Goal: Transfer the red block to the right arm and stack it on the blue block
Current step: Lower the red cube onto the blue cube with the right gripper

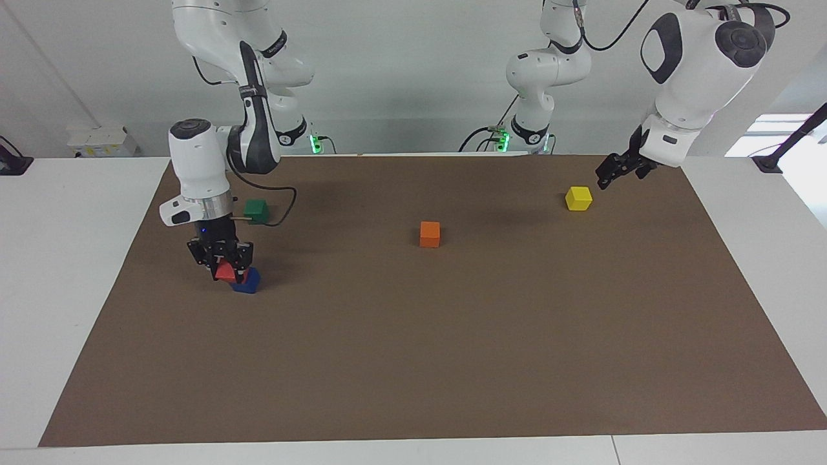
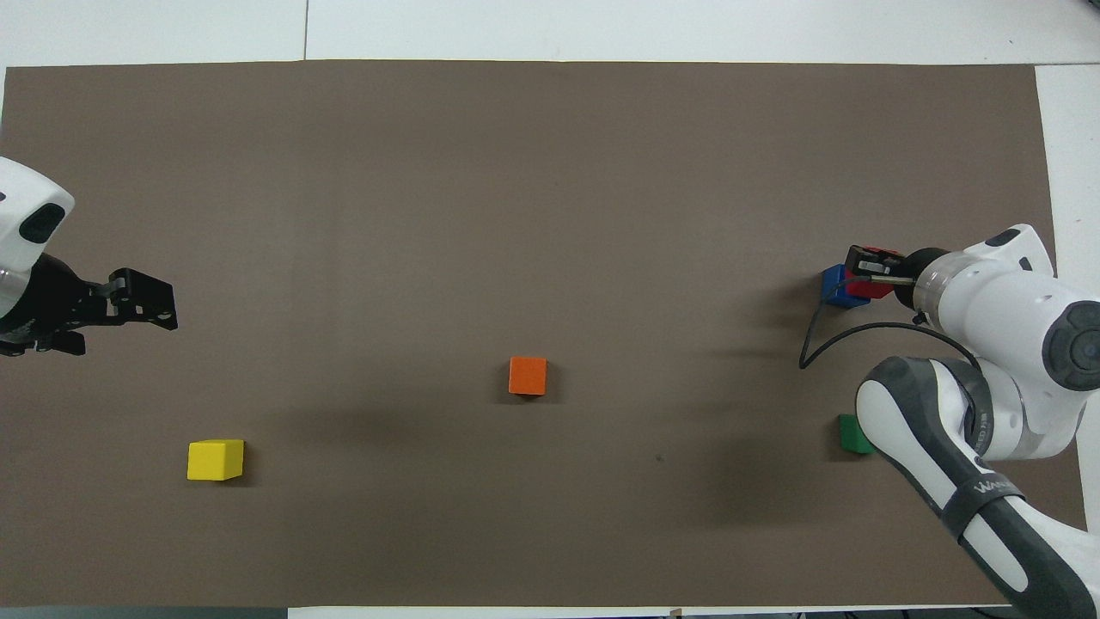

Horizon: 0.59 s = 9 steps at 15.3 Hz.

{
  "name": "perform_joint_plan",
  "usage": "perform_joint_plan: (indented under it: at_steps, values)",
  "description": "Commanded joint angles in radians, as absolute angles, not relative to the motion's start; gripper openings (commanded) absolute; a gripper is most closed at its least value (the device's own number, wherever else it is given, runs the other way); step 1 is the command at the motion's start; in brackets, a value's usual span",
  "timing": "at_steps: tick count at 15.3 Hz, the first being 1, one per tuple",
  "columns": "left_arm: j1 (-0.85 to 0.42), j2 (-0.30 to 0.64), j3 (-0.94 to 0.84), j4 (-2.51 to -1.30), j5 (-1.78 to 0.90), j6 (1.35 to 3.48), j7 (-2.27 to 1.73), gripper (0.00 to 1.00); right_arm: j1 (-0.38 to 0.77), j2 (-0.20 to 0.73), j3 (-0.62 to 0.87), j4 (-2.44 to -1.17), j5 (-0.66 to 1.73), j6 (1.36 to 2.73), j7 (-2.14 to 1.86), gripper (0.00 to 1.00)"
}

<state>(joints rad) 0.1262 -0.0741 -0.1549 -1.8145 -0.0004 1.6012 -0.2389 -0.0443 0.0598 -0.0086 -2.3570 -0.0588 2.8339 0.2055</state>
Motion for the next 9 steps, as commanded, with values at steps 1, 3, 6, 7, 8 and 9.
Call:
perform_joint_plan:
  at_steps: [1,3,6,7,8,9]
  values:
    - [0.109,-0.115,-0.124,-1.875,-0.017,1.701,-0.207,1.0,-0.052,0.043,-0.005,-2.368,-0.086,2.797,0.267,0.0]
    - [0.109,-0.104,-0.124,-1.839,-0.017,1.662,-0.169,1.0,-0.049,0.043,-0.005,-2.365,-0.086,2.786,0.273,0.0]
    - [0.094,-0.1,-0.124,-1.835,-0.017,1.657,-0.17,1.0,-0.051,0.041,-0.005,-2.365,-0.086,2.783,0.275,0.0]
    - [0.092,-0.103,-0.123,-1.836,-0.017,1.655,-0.172,1.0,-0.051,0.041,-0.005,-2.365,-0.086,2.78,0.273,0.0]
    - [0.098,-0.104,-0.124,-1.841,-0.015,1.661,-0.169,1.0,-0.052,0.041,-0.005,-2.365,-0.086,2.773,0.273,0.0]
    - [0.107,-0.106,-0.124,-1.841,-0.015,1.663,-0.172,1.0,-0.052,0.041,-0.005,-2.364,-0.086,2.763,0.275,0.0]
